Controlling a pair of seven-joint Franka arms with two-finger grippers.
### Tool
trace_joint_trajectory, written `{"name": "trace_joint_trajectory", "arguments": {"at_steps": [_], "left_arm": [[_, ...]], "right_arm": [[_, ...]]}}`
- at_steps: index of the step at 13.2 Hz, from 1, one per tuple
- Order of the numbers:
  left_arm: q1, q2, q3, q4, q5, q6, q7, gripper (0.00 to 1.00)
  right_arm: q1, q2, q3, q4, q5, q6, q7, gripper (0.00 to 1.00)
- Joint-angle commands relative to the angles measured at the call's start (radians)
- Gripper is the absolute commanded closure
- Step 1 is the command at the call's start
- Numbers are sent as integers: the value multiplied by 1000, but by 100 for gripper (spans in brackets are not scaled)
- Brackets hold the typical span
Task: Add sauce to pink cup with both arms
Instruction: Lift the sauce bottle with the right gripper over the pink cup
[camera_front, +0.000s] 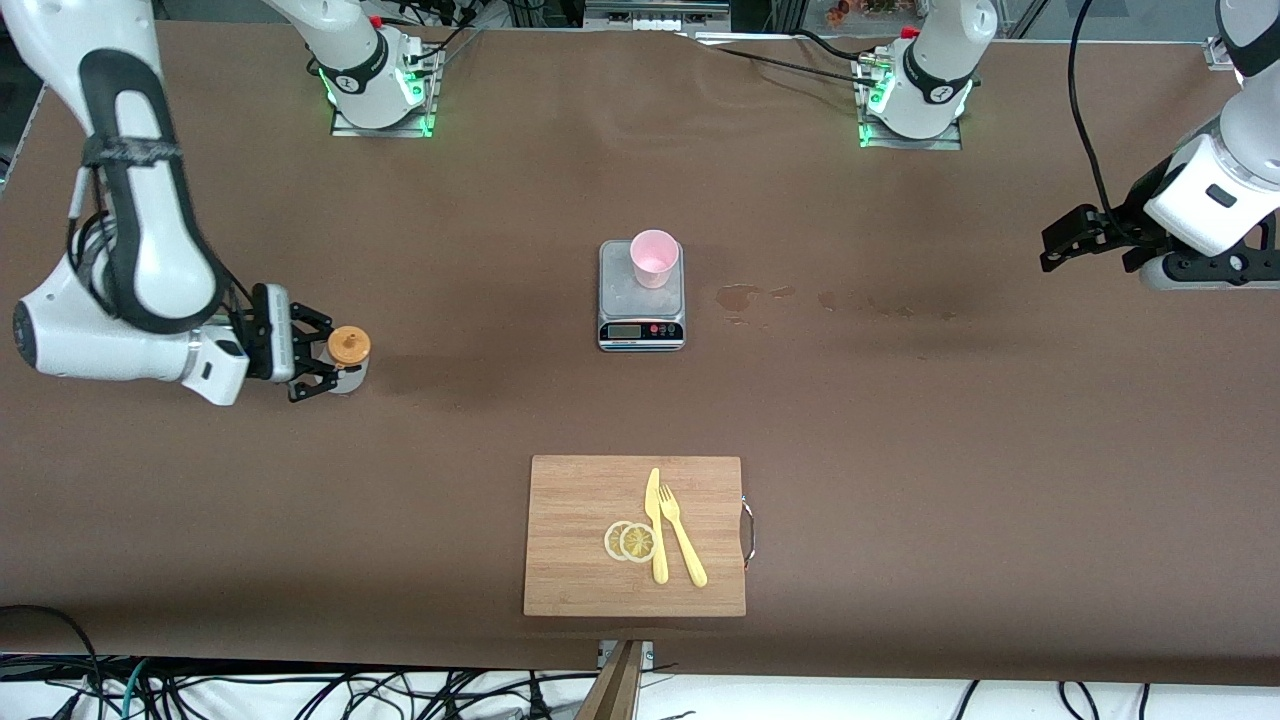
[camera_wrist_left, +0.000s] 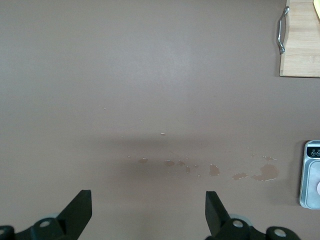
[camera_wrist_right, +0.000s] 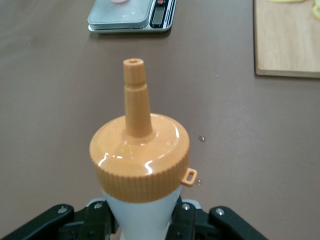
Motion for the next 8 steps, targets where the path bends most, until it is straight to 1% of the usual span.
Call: {"name": "trace_joint_trajectory", "arguments": {"at_steps": [1, 2, 4, 6, 8], "left_arm": [[15, -2, -6, 22, 21, -18, 4, 0], [15, 0, -6, 22, 21, -23, 5, 0], [15, 0, -6, 22, 19, -24, 5, 0], [15, 0, -5, 23, 19, -24, 5, 0], [15, -2, -5, 23, 19, -24, 7, 0]], "right_arm": [[113, -74, -17, -1, -154, 6, 227, 100], [164, -89, -20, 4, -209, 4, 301, 100], [261, -108, -45, 18, -285, -8, 431, 100], [337, -106, -63, 45, -343, -54, 542, 100], [432, -102, -70, 81, -443, -102, 709, 100]]}}
